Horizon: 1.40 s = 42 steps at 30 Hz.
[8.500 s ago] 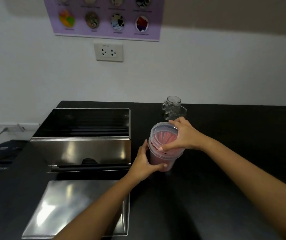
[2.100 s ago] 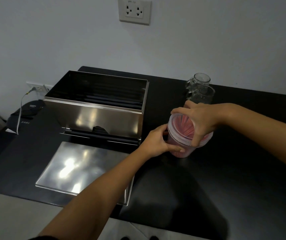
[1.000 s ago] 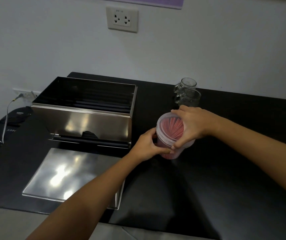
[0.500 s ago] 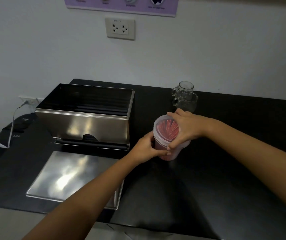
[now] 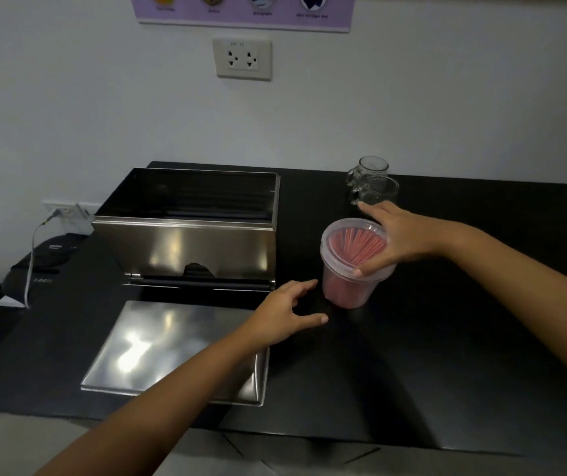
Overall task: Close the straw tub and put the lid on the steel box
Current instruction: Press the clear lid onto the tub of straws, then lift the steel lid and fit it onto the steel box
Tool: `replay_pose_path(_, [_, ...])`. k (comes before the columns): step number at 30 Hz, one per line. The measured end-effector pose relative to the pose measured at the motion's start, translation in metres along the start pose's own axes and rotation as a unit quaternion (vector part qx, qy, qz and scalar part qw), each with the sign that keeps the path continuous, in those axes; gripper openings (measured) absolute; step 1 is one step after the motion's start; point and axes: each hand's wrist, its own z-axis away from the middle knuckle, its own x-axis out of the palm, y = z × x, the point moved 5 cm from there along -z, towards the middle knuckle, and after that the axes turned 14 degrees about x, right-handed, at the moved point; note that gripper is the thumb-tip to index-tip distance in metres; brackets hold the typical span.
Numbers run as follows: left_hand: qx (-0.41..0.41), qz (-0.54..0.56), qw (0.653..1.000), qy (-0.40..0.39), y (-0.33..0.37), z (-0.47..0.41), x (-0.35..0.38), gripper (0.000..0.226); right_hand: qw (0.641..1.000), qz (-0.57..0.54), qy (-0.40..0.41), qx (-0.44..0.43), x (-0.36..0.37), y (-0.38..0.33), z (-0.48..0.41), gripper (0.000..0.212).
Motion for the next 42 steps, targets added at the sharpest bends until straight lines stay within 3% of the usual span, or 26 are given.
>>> replay_pose_path(6, [0.083,0.012,0.996,0.004,0.006,0.032,-0.039,0.034,0.991,-0.031,0.113,0.061,-0.002,-0.016,0.035,0.095])
replay_pose_path(14, [0.138,-0.011,0.990,-0.039,-0.012,0.084,-0.090,0.026,0.967,-0.057,0.232,0.084,0.031,-0.084,0.092,0.069])
replay_pose_path(18, [0.134,-0.007,0.991,-0.021,-0.022,0.104,-0.116,0.022,0.968,-0.096,0.219,0.079,0.052,-0.115,0.103,0.063])
replay_pose_path(25, [0.080,-0.008,0.993,0.084,-0.055,0.148,-0.165,0.021,0.977,-0.135,0.165,0.017,0.081,-0.164,0.089,0.057])
replay_pose_path(30, [0.076,-0.067,0.987,0.124,-0.057,0.158,-0.182,0.022,0.973,-0.188,0.134,0.018,0.105,-0.161,0.074,0.052])
replay_pose_path(32, [0.062,-0.106,0.980,0.155,-0.062,0.168,-0.189,0.034,0.975,-0.195,0.108,0.014,0.116,-0.165,0.067,0.050])
replay_pose_path(37, [-0.049,-0.096,0.975,0.192,-0.082,0.184,-0.199,0.034,0.986,-0.152,0.066,0.013,0.152,-0.162,0.053,0.056])
replay_pose_path(42, [-0.130,-0.127,0.966,0.184,-0.091,0.191,-0.194,0.054,0.962,-0.253,0.067,0.083,0.171,-0.144,0.049,0.059])
